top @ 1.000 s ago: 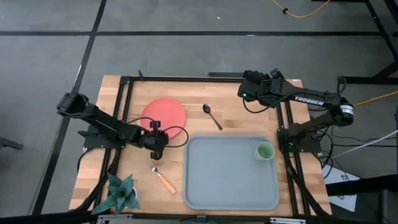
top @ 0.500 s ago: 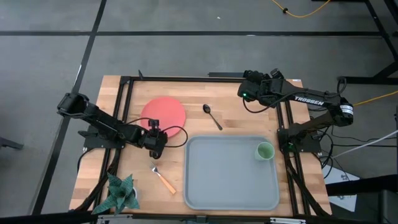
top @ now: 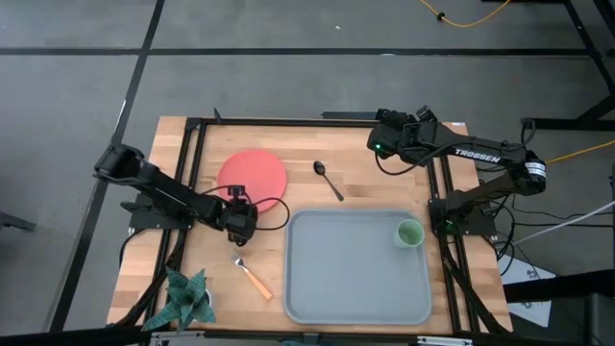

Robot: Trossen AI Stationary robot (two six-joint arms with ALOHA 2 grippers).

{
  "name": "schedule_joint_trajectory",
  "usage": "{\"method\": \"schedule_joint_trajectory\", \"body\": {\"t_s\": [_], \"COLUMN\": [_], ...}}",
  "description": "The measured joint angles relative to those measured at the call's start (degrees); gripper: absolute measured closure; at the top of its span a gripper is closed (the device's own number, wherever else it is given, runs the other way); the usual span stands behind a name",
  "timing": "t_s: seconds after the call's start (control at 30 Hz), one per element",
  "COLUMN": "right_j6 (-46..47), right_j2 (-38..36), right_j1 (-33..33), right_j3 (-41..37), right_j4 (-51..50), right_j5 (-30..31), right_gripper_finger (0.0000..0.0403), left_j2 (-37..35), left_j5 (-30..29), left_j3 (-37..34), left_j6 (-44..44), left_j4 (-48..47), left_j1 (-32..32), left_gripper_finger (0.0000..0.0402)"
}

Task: Pick and place plate/cup/fork/spoon on tray
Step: Put the pink plate on the light blue tray

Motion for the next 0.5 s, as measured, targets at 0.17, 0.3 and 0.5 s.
{"method": "schedule_joint_trajectory", "body": {"t_s": [0.17, 0.3, 0.5], "right_j6": [-0.01, 0.00, -0.01], "right_j2": [-0.01, -0.01, -0.01], "right_j1": [0.00, 0.00, 0.00], "right_j3": [0.00, 0.00, 0.00], "right_j4": [0.00, 0.00, -0.02], "right_j5": [-0.02, -0.03, -0.02], "right_gripper_finger": [0.0288, 0.0288, 0.0288], "left_j2": [2.23, 2.31, 2.41], "left_j5": [-3.42, -5.87, -4.96], "left_j3": [-0.07, -0.17, -0.28], "left_j6": [-1.82, -2.92, -3.94], "left_j4": [0.40, 0.81, 1.91], "left_j1": [0.17, 0.39, 0.45], "left_gripper_finger": [0.0303, 0.0304, 0.0354]}}
